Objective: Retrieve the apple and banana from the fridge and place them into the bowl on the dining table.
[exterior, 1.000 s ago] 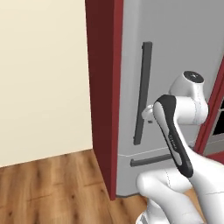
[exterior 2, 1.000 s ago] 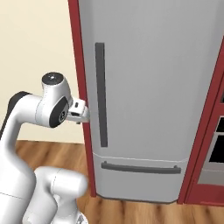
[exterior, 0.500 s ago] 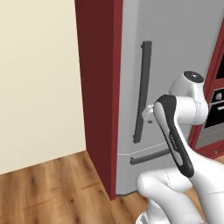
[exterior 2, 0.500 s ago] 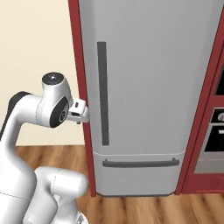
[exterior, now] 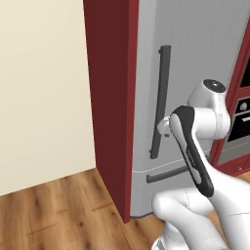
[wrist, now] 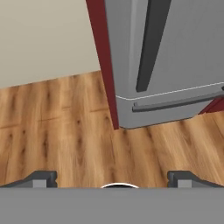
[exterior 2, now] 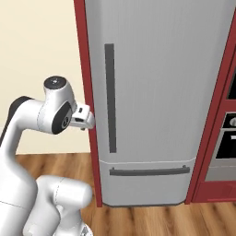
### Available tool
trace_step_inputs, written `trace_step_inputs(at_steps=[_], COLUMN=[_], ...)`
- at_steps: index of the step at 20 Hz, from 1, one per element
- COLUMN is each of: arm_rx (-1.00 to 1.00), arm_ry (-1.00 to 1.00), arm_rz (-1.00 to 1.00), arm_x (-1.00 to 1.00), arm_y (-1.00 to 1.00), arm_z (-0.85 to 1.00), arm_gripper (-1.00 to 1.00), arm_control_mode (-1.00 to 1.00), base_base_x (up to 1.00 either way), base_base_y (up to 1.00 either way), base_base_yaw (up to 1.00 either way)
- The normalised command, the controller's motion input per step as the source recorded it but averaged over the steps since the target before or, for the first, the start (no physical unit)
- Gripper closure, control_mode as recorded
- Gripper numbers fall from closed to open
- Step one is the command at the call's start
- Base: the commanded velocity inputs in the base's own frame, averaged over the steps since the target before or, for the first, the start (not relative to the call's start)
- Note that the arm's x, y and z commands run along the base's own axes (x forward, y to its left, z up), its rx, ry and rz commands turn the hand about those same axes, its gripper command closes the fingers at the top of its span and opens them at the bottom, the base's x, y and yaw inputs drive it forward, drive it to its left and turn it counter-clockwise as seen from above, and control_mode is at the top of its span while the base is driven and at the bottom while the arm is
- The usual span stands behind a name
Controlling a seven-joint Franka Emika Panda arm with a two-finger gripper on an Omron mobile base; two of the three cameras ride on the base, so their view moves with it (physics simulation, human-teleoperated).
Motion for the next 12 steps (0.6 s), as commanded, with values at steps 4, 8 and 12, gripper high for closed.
trace_step_inputs(at_steps=[4,8,12], arm_rx=[0.0,0.02,0.01], arm_ry=[0.0,0.0,0.0], arm_rz=[0.0,0.0,0.01], arm_x=[0.06,0.38,0.59], arm_y=[-0.05,-0.21,-0.35], arm_z=[0.0,0.0,0.0], arm_gripper=[-1.0,-1.0,-1.0], arm_control_mode=[-1.0,-1.0,-1.0], base_base_x=[0.0,0.0,0.0], base_base_y=[0.0,0.0,0.0], base_base_yaw=[0.0,0.0,0.0])
